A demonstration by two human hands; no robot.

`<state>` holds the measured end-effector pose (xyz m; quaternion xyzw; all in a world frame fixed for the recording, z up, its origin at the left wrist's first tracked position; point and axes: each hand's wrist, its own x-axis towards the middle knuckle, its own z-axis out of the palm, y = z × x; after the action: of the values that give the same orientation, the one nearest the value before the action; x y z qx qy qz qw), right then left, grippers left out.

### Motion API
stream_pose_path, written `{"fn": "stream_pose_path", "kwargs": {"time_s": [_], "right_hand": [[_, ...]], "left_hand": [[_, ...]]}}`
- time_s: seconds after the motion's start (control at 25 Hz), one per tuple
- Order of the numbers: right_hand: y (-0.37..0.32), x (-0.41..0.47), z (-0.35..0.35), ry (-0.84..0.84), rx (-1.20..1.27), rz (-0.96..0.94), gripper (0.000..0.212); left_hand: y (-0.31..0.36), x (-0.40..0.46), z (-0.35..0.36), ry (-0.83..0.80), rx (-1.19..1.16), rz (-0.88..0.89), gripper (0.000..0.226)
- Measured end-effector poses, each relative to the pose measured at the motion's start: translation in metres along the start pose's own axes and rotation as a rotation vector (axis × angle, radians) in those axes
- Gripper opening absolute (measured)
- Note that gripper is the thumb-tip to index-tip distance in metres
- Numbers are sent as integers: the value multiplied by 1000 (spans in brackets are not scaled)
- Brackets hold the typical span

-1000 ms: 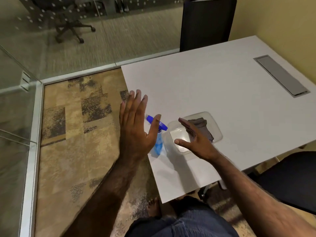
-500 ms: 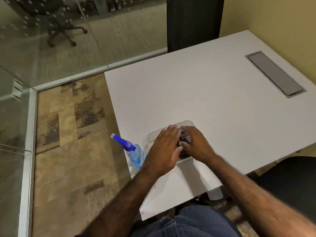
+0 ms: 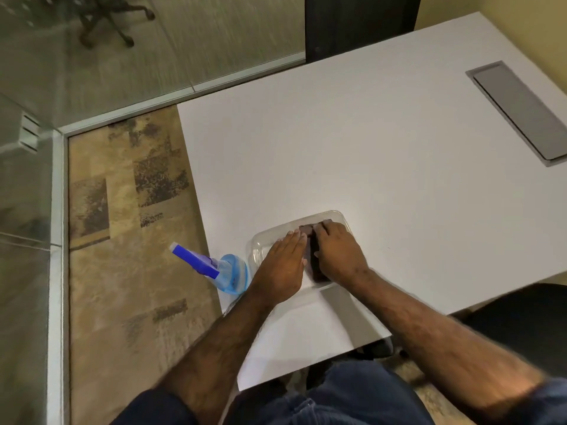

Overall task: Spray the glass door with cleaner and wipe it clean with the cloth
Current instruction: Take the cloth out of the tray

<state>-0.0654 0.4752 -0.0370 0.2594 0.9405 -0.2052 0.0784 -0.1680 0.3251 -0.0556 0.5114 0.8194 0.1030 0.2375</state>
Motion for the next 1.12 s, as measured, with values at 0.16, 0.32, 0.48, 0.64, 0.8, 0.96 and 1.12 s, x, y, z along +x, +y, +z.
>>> {"fn": "stream_pose_path", "kwargs": {"time_s": [0.16,0.32,0.48,0.64,0.8,0.96,1.12], "right_hand": [[-2,5,5,-31,-93,41,49],[-6,11,4,-44,-139,63,38],[-11,10,-1,-4,-145,36,26],[-11,2,-9,137,99,104,26],[-11,-16,-29,176,284,103,16],[-19,-36,-59,196,357,45,21],[-43,-74,-100,254,438,-28,11]], "left_hand": [[1,-3,3,10,-31,-45,61],[3,-8,-1,24,-52,-70,62],[8,-14,-10,39,-78,-99,62],[19,-20,-17,51,-157,-139,65],[29,-31,-28,65,-129,-166,67],[43,-51,-41,170,-226,-134,68],[62,-82,-54,305,-348,-95,70]]}}
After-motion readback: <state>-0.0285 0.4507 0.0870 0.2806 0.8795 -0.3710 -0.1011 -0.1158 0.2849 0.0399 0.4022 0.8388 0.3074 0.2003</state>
